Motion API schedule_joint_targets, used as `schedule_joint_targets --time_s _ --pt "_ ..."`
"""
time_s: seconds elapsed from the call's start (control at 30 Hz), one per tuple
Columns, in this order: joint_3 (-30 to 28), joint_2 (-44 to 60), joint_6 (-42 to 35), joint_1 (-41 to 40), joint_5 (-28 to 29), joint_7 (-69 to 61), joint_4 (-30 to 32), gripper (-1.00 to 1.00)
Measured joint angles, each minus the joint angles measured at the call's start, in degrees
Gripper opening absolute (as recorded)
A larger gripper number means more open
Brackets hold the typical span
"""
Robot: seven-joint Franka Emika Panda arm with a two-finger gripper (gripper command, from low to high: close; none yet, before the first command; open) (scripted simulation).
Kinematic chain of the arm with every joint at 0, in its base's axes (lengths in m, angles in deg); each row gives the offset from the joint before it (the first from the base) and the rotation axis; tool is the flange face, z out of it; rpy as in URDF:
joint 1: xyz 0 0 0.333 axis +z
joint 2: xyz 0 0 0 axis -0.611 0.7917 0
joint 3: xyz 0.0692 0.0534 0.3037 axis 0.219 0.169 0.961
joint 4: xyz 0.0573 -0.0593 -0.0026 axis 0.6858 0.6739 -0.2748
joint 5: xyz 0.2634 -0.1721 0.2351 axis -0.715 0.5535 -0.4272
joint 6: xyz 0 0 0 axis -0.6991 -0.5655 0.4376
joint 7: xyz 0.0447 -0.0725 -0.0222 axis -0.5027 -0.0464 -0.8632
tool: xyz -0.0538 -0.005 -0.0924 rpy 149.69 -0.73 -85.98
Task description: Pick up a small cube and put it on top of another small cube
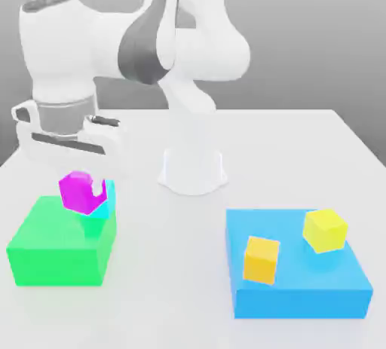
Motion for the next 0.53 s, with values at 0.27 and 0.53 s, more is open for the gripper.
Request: schedule_joint_targets --time_s 0.27,0.53 --pt "0.71 -13.83 -6.54 -6.45 3.99 0.59 7.07 -1.0" --pt "-0.17 -5.14 5.92 -7.02 4.78 0.41 10.87 1.0"
